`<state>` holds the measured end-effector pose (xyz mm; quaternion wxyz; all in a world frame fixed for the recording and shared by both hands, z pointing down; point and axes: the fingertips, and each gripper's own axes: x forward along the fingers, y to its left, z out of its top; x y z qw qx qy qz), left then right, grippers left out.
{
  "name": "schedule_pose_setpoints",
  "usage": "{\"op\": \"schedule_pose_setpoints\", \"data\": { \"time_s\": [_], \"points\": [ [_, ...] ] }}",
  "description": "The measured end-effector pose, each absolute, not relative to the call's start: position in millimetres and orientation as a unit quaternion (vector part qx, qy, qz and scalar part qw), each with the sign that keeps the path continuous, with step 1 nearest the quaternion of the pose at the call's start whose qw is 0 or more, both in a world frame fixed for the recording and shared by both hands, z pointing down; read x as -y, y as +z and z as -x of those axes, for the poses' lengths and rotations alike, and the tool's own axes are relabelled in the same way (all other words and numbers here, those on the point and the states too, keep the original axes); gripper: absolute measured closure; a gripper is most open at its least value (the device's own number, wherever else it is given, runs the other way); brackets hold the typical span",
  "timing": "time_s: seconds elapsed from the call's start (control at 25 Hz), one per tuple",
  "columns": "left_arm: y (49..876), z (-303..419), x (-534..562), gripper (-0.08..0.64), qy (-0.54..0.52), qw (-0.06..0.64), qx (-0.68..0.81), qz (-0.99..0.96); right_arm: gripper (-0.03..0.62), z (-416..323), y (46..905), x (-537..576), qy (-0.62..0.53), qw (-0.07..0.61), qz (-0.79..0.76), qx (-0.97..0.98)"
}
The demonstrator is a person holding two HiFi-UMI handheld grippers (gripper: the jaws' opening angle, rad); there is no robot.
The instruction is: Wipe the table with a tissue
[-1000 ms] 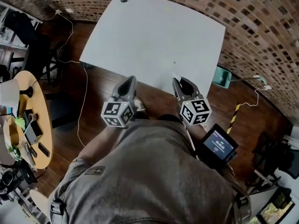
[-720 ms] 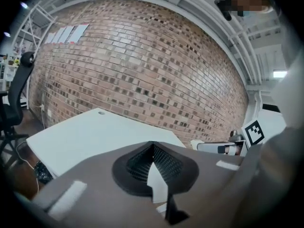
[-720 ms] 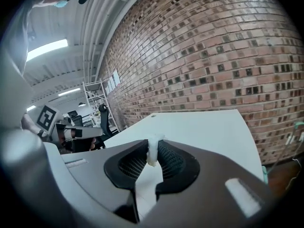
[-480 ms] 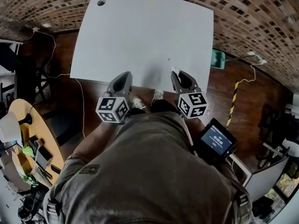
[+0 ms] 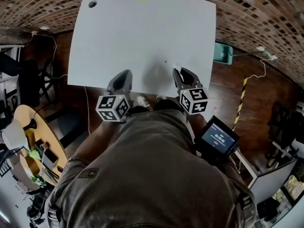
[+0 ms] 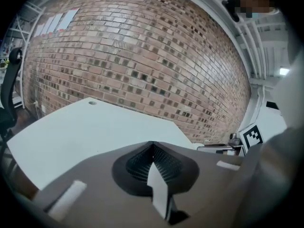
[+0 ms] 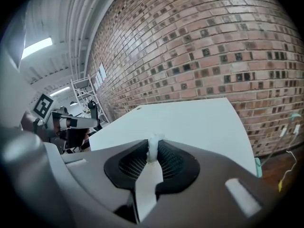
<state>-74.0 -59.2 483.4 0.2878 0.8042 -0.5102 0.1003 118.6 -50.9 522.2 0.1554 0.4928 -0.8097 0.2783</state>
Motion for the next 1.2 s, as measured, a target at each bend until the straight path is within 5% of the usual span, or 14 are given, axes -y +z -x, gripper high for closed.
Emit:
{"op": "schedule_pose_setpoints", "data": {
  "time_s": [1.2],
  "points": [
    [544,90,75,0.558,0.153,0.345,0.491,-0.785,0.518,-128,619,84,0.335,0.321,-0.461,0.757]
  ]
}}
